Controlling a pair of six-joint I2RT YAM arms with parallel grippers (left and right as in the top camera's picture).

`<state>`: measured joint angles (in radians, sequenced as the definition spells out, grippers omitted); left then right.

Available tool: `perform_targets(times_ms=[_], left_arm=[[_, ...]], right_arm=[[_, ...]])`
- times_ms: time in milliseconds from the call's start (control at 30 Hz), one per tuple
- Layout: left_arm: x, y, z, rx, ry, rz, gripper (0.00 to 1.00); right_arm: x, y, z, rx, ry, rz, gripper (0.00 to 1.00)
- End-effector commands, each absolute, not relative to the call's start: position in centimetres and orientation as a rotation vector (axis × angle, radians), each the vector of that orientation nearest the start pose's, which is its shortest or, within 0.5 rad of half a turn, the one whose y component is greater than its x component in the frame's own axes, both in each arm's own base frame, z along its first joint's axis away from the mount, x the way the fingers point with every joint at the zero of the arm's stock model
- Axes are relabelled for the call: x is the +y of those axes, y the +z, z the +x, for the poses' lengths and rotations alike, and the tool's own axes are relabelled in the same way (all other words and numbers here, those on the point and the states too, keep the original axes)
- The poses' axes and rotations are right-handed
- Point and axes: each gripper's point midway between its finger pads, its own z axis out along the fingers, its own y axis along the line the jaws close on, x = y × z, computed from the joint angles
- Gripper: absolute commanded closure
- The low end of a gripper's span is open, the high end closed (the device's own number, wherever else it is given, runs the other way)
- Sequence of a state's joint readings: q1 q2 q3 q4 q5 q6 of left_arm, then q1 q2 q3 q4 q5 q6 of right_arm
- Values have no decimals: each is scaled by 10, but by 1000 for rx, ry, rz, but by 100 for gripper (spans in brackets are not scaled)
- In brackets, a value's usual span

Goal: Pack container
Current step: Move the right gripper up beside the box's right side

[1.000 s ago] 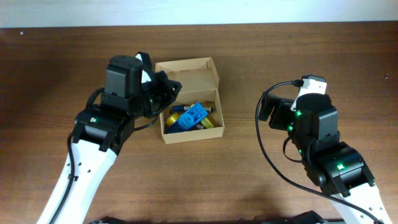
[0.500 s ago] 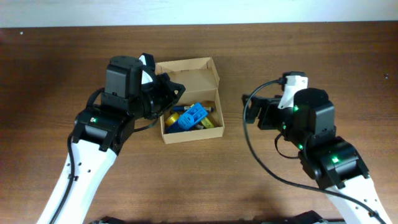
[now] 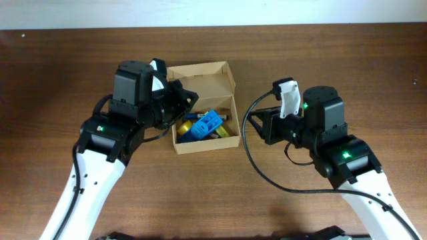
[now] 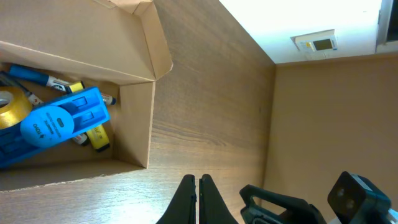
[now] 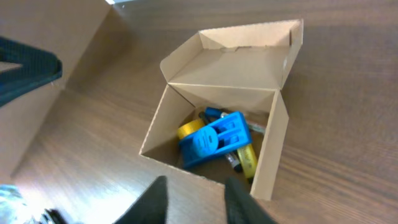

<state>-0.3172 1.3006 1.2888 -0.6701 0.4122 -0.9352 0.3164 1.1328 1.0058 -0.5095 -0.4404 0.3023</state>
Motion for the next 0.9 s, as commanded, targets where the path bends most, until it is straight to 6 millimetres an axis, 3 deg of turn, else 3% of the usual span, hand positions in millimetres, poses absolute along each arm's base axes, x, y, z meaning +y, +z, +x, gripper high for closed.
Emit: perform_targets(times_ms=[0, 233, 333, 367, 500, 700, 867], left_arm=[[-182, 288, 335, 2369, -1096, -471, 98], [-179, 287, 337, 2362, -1072, -486, 98], [-175, 286, 341, 2352, -1042, -514, 98], [-174, 286, 342, 2349, -1033, -523, 98], [-169, 285, 345, 2338, -1000, -545, 98], [-164, 283, 348, 2323, -967, -590, 98], [-161, 277, 353, 2328, -941, -616, 98]], right_arm=[[179, 252, 305, 2211, 837, -297, 96], [180, 256, 308, 2214, 880, -216, 97], [174, 257, 311, 2269, 1021, 117, 96], [168, 256, 313, 2290, 1092, 318, 97], [151, 260, 321, 2261, 1202, 574, 97], [126, 263, 333, 2203, 1214, 739, 96], [127, 264, 338, 2192, 1228, 720, 96]])
